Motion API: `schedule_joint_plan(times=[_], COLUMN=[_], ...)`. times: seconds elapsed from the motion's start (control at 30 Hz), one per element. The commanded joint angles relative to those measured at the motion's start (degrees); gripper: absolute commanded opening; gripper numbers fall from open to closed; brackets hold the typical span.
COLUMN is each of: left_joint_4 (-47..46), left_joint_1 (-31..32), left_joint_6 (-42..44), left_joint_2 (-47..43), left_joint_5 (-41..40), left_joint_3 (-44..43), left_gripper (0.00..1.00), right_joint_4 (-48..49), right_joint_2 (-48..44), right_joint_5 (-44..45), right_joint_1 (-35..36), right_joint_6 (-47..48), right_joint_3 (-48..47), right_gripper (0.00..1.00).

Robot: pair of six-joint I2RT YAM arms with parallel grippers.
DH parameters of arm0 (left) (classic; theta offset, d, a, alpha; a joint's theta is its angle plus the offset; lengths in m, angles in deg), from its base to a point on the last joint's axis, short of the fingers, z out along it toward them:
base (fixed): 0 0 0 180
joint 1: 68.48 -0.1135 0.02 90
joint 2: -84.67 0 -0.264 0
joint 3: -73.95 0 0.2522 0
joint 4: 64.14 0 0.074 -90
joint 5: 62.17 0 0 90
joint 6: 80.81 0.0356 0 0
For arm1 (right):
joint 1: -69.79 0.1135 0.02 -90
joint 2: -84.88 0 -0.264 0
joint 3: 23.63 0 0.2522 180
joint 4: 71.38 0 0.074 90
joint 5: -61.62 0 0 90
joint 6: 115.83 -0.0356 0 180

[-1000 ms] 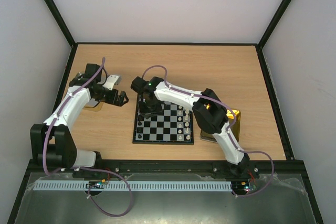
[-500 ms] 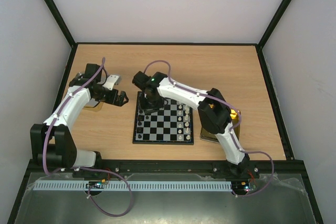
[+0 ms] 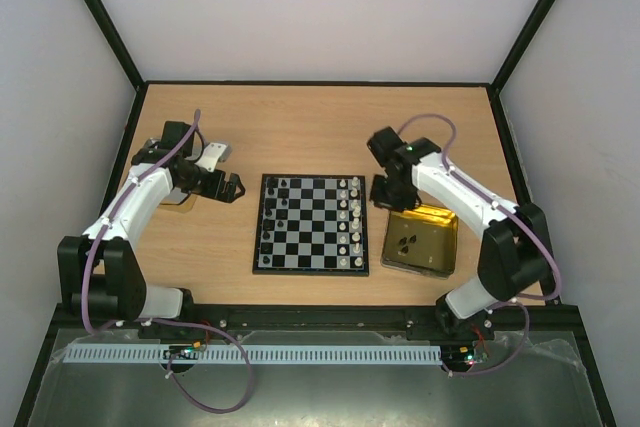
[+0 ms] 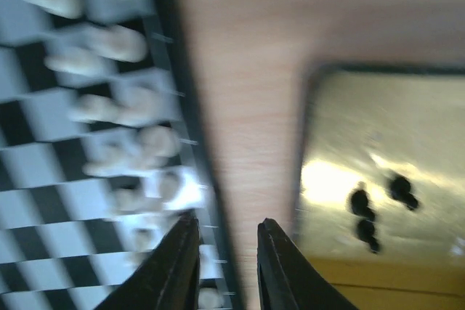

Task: Set up the chess pieces on the board
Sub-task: Pick up the chess piece from the storage box.

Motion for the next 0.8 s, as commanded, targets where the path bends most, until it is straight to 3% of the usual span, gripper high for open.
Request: schedule_joint_plan(times=[0.0,0.3,0.77], left_joint_4=[0.7,0.8,1.2], left_joint_1=[0.0,0.0,-0.1], left_joint_6=[-0.1,-0.2,-0.4], left_joint_2=[-0.1,0.0,-0.2], left_joint_5=[0.7,0.3,-0.2], left_joint_3=[0.5,0.3,0.0], left_gripper=[0.99,0.99,0.99], right_joint_4=[-0.4,4.3,9.9], right_joint_2=[-5.7,-8.2,-4.4], right_joint_5=[2.5,1.0,-0.8], right_joint_1=[-3.3,-6.8,-9.4], right_joint_6=[0.6,1.3,2.5], right_joint_3=[9.8,18.9,22.2], right_gripper=[0.22,0.22,0.22])
